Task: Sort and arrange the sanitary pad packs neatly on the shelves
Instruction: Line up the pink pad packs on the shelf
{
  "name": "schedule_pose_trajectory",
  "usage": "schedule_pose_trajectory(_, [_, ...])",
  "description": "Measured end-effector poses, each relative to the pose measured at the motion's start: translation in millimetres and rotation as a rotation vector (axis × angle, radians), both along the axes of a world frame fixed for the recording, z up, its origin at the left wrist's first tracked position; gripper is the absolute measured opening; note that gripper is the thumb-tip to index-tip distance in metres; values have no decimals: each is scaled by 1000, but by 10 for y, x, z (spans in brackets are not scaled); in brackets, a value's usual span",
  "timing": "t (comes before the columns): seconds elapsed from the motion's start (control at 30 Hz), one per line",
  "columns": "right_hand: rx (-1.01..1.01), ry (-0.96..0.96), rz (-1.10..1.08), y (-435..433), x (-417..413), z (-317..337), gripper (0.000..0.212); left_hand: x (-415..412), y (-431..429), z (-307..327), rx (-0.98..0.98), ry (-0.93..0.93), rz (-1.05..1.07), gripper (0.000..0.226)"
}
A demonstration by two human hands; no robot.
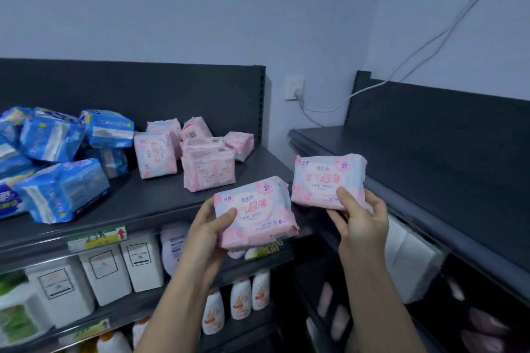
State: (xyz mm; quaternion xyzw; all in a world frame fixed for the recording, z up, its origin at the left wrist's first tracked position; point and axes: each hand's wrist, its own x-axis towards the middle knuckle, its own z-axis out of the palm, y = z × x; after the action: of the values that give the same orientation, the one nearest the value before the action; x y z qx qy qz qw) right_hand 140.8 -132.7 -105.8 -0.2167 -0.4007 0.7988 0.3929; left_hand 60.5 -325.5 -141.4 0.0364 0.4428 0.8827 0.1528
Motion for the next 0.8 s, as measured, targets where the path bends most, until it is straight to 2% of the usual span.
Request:
schedule_pose_trajectory(0.23, [94, -56, -137, 657, 866, -28, 27, 733, 665, -34, 42, -21, -133, 33])
schedule_pose_trajectory(0.4, [146, -119, -203, 1000, 1467, -55, 25, 1275, 1065, -93, 48, -40, -149, 29])
schedule_pose_trajectory(0.5, [173, -125, -234, 1124, 1800, -69, 26, 1562, 1202, -94, 64, -37, -164, 38])
schedule_pose_trajectory(0.57, [175, -139, -263, 1195, 1977, -105, 27, 1728, 1264, -100, 44, -30, -162, 41])
schedule_pose_trajectory(0.7, [150, -167, -345, 1288, 2265, -190, 31, 2001, 1377, -132, 4, -23, -190, 28])
schedule_pose_trajectory(0.8, [117, -144, -360, 1315, 2512, -144, 36, 2146, 1451, -141, -11, -10, -244, 34])
